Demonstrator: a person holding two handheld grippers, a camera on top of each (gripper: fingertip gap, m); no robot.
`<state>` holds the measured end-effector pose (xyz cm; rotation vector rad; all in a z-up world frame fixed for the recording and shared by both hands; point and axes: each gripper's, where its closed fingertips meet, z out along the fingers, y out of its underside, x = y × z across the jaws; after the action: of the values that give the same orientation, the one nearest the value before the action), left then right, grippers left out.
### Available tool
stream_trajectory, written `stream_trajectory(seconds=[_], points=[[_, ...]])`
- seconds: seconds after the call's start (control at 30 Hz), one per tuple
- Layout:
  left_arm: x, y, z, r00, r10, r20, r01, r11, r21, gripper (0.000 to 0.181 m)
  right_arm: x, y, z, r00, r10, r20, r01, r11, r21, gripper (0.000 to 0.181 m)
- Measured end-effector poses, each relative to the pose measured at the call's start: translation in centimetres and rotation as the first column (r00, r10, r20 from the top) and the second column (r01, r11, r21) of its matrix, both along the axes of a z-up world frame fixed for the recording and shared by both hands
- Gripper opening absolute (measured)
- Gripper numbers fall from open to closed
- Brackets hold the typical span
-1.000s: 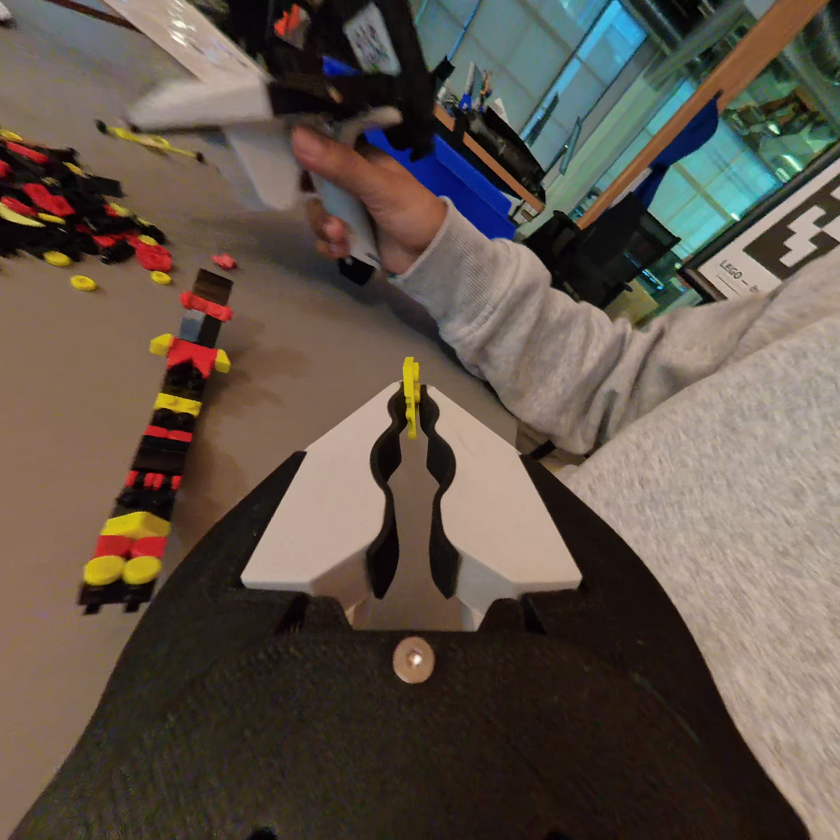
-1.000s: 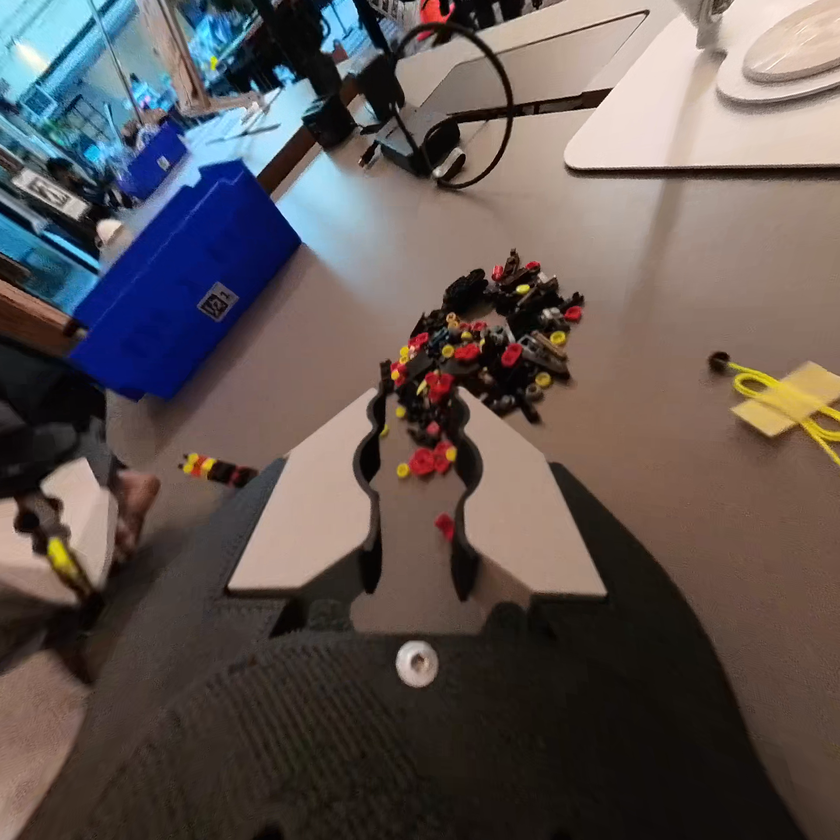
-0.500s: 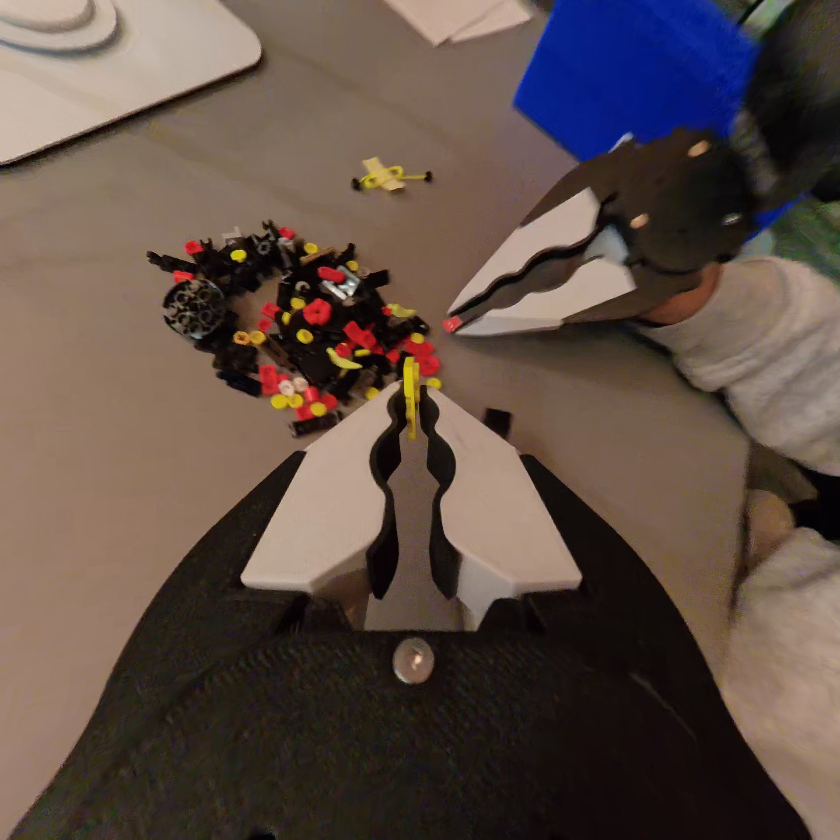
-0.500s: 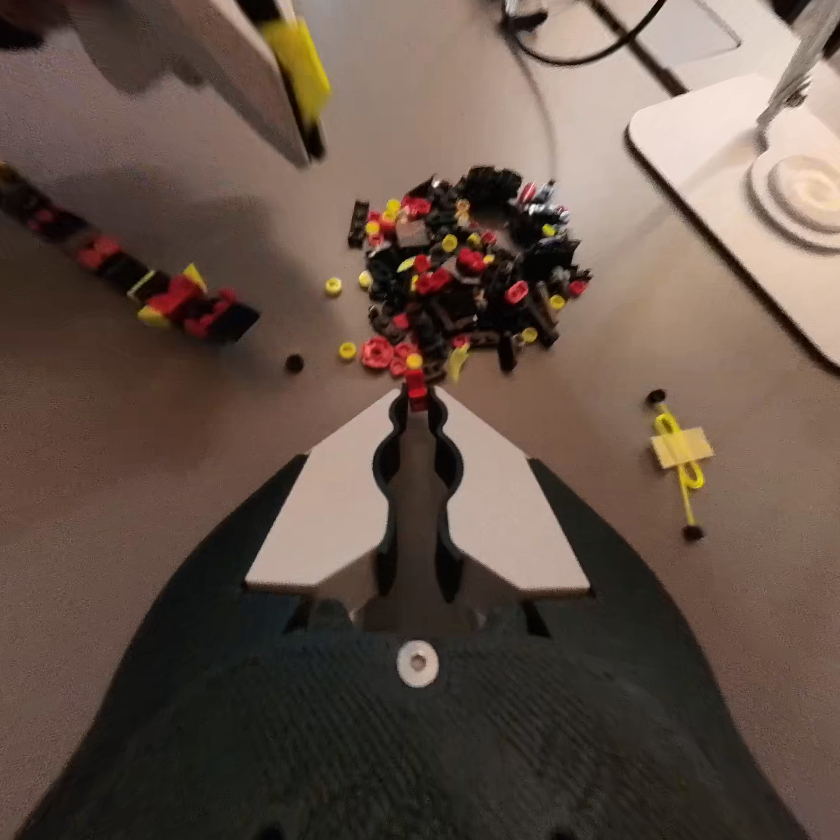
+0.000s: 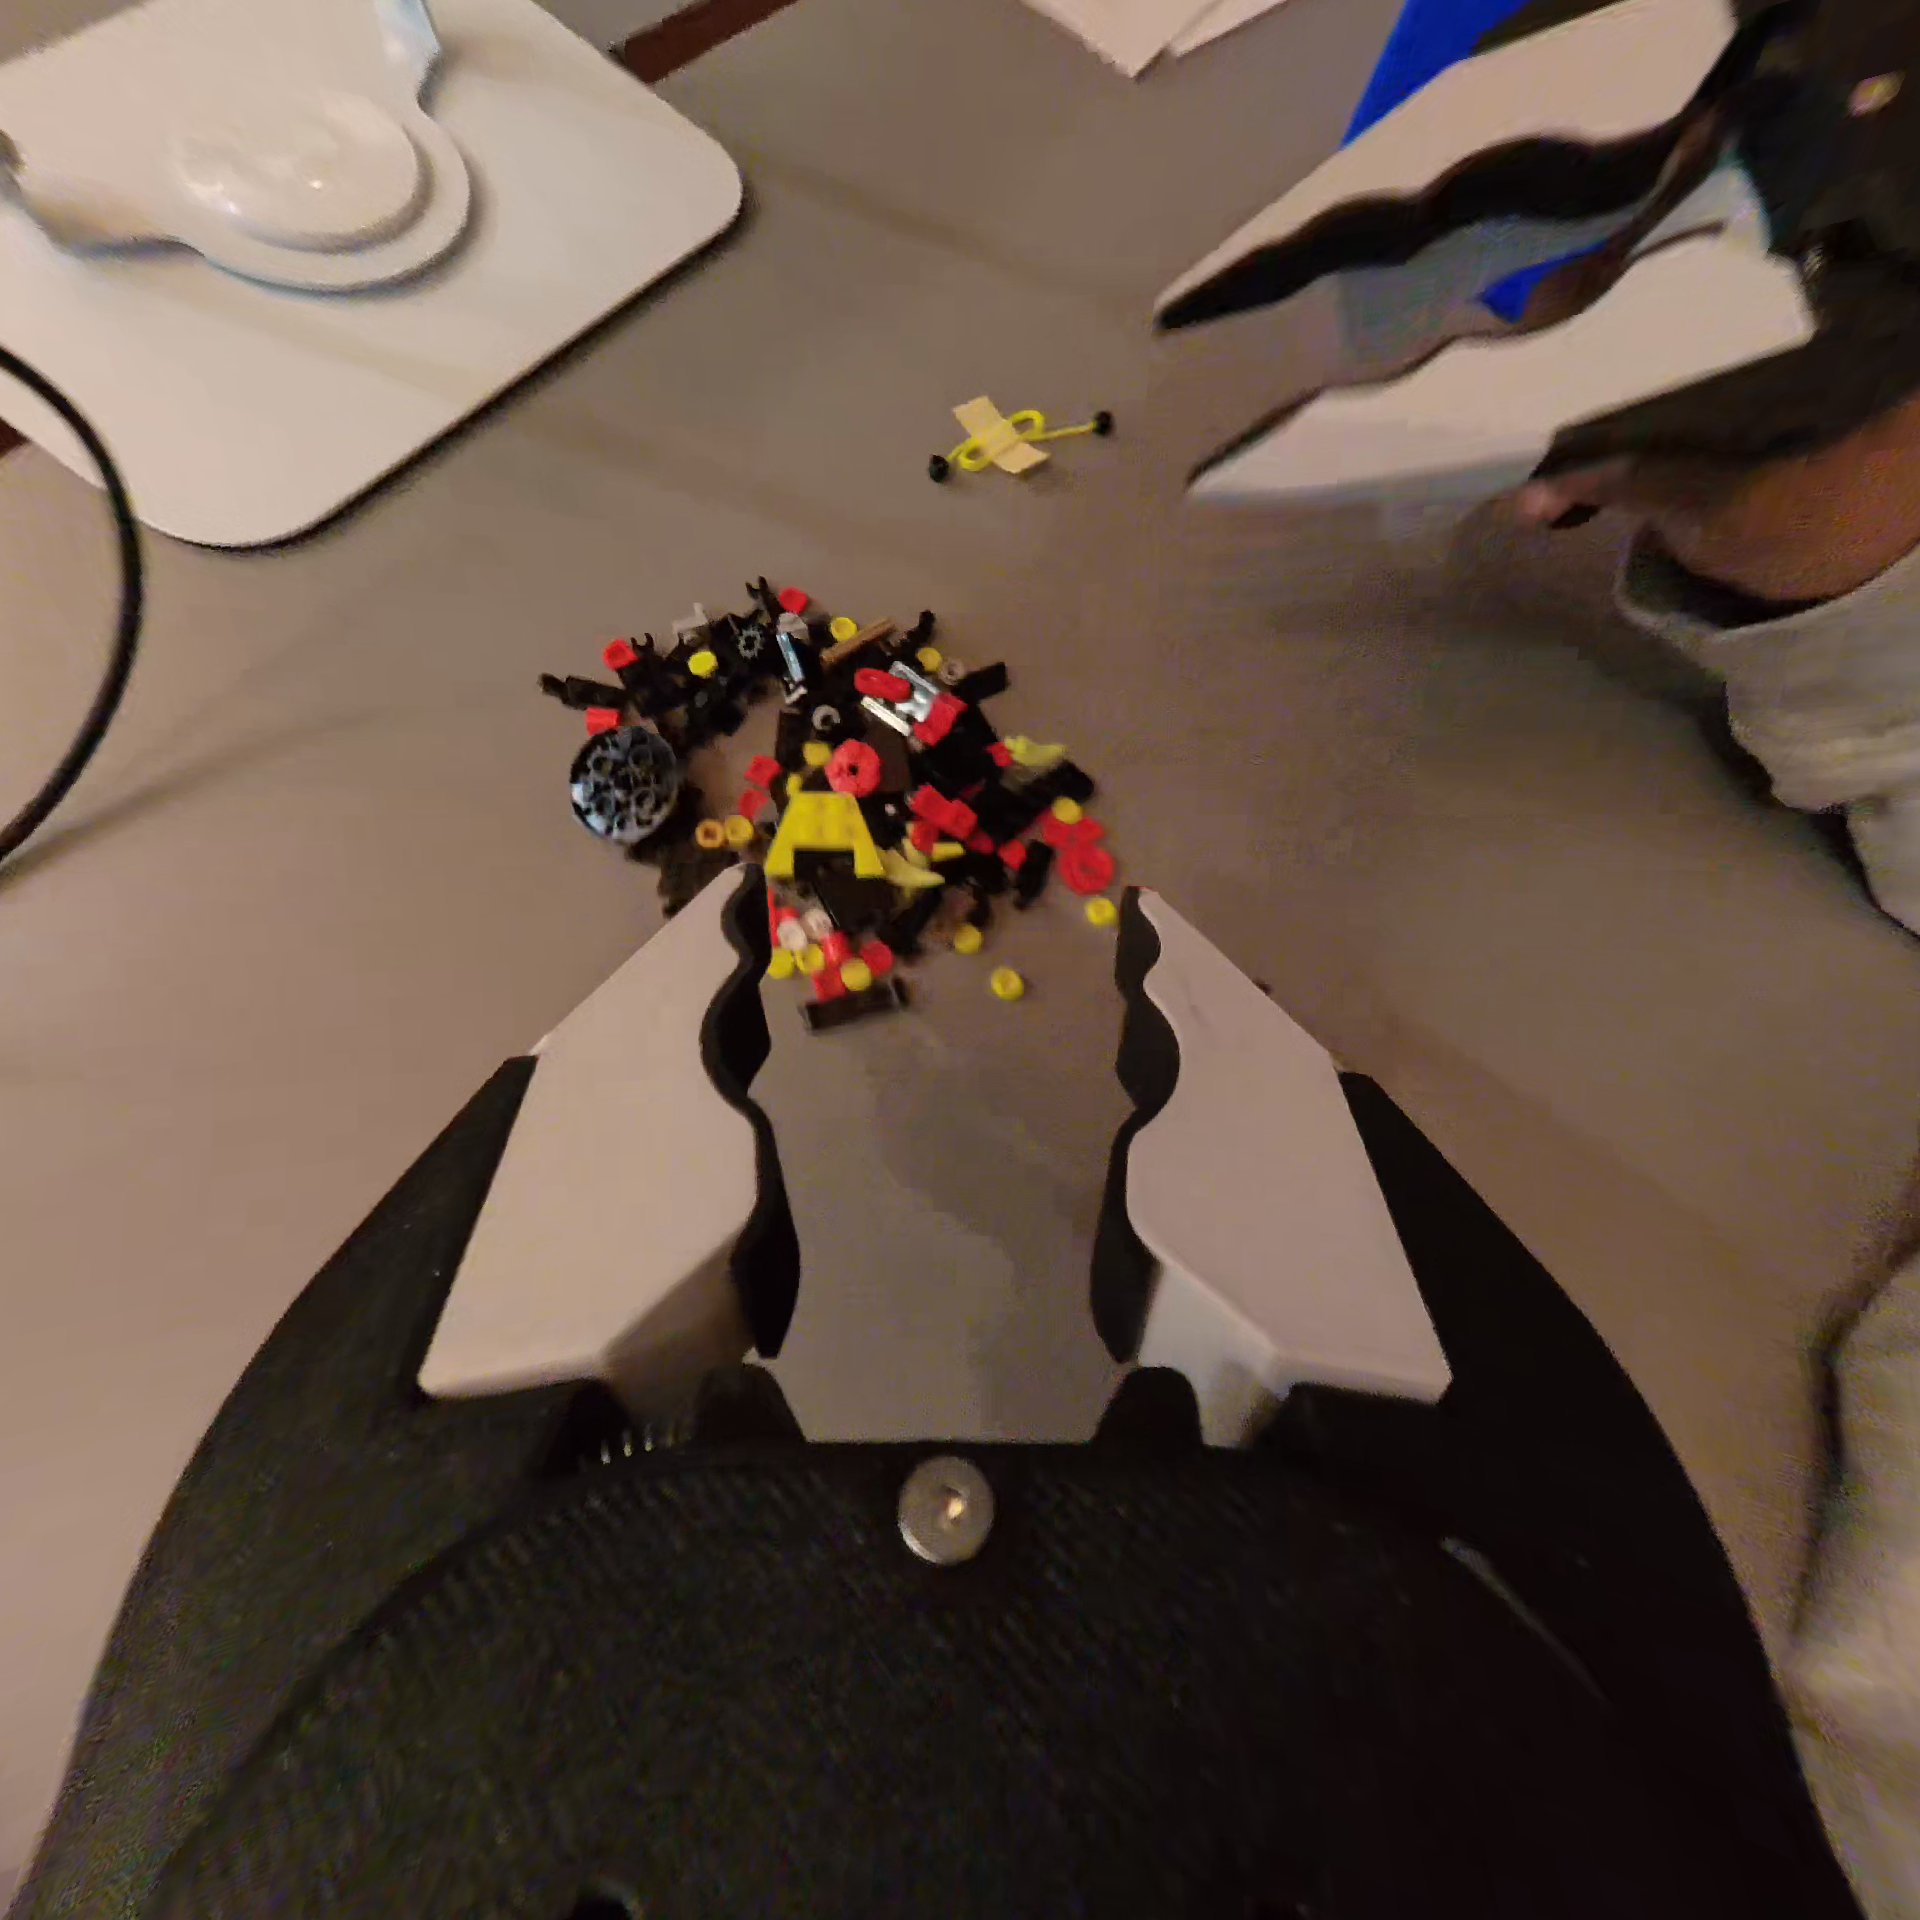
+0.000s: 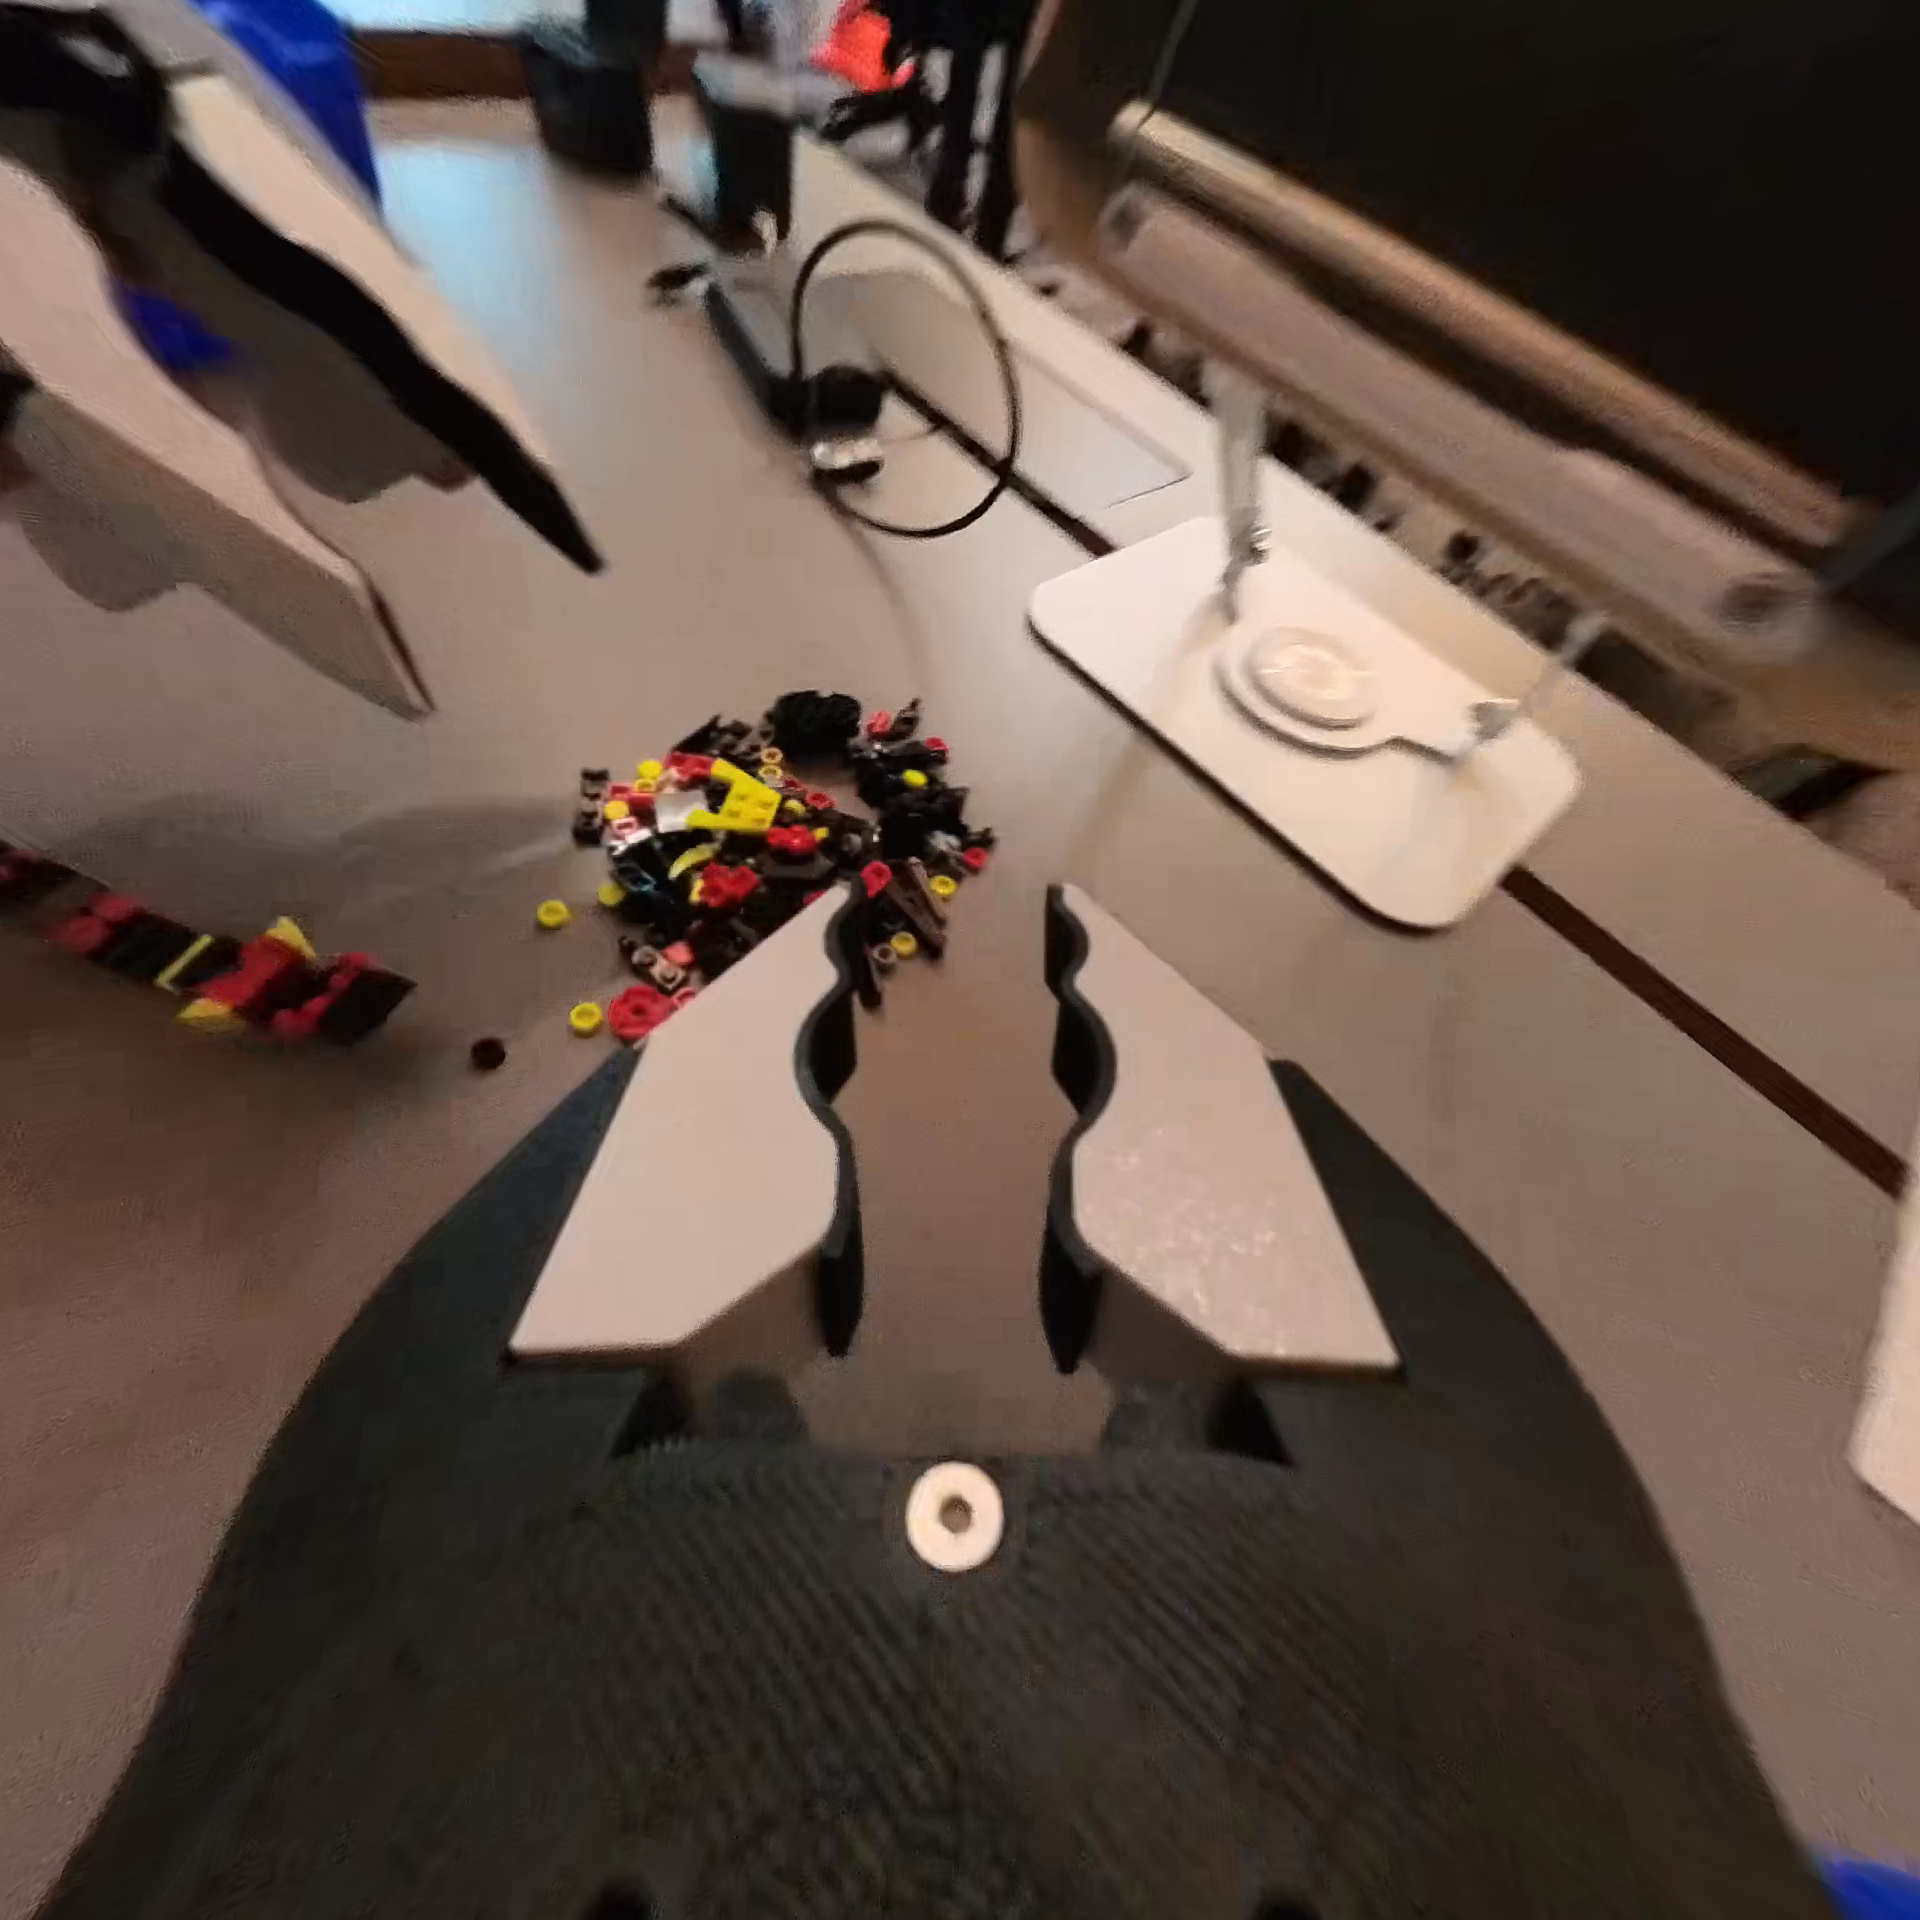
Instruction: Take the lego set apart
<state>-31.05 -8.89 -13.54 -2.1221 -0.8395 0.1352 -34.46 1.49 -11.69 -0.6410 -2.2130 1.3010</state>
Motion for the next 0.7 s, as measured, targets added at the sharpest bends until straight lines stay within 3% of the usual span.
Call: stream_trajectory(seconds=[0.03, 0.13, 0.27, 0.5, 0.6, 0.7], points=[[1.2, -0.7, 1.0, 0.999, 0.012, -0.033, -0.012, 1.000, 0.011, 0.066, 1.2, 1.5, 1.2, 0.999, -0.043, -0.028, 0.042, 0.999, -0.034, 0.031], [4.9, -3.0, 2.6, 0.988, 0.073, -0.134, -0.068, 0.997, 0.039, 0.071, 6.0, 4.9, 3.2, 0.989, -0.134, -0.066, 0.123, 0.981, -0.153, 0.031], [9.1, -4.5, 2.0, 0.985, 0.110, -0.135, -0.095, 0.989, 0.117, 0.095, 11.1, 6.1, 0.6, 0.981, -0.192, 0.036, 0.195, 0.962, -0.189, 0.037], [10.9, -4.7, 0.4, 0.985, 0.135, -0.104, -0.118, 0.981, 0.152, 0.101, 13.7, 1.5, -1.9, 0.993, -0.099, 0.068, 0.111, 0.970, -0.218, 0.047], [10.8, -4.6, -0.6, 0.981, 0.131, -0.142, -0.118, 0.988, 0.099, 0.073, 14.0, -1.1, -1.9, 0.993, -0.025, 0.114, 0.055, 0.963, -0.265, 0.052], [11.9, -3.4, -1.4, 0.987, 0.114, -0.111, -0.096, 0.983, 0.156, 0.075, 14.3, -3.6, -1.6, 0.981, 0.016, 0.192, 0.045, 0.949, -0.312, 0.058]])
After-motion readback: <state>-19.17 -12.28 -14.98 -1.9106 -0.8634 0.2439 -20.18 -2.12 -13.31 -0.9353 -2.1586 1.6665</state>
